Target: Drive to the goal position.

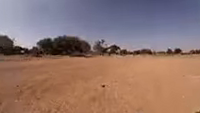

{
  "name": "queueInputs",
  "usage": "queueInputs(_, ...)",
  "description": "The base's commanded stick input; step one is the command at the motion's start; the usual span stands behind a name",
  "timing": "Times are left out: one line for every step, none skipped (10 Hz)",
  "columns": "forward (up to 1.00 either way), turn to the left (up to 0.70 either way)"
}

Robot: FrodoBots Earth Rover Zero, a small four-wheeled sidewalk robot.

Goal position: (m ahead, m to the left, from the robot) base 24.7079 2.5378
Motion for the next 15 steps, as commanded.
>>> queueInputs(0.70,0.00)
queueInputs(0.70,0.00)
queueInputs(0.70,0.00)
queueInputs(0.70,0.00)
queueInputs(0.70,0.00)
queueInputs(0.70,-0.21)
queueInputs(0.70,-0.35)
queueInputs(0.70,-0.08)
queueInputs(0.70,0.00)
queueInputs(0.70,0.00)
queueInputs(0.70,0.00)
queueInputs(0.70,0.00)
queueInputs(0.70,0.00)
queueInputs(0.70,0.00)
queueInputs(0.70,0.00)
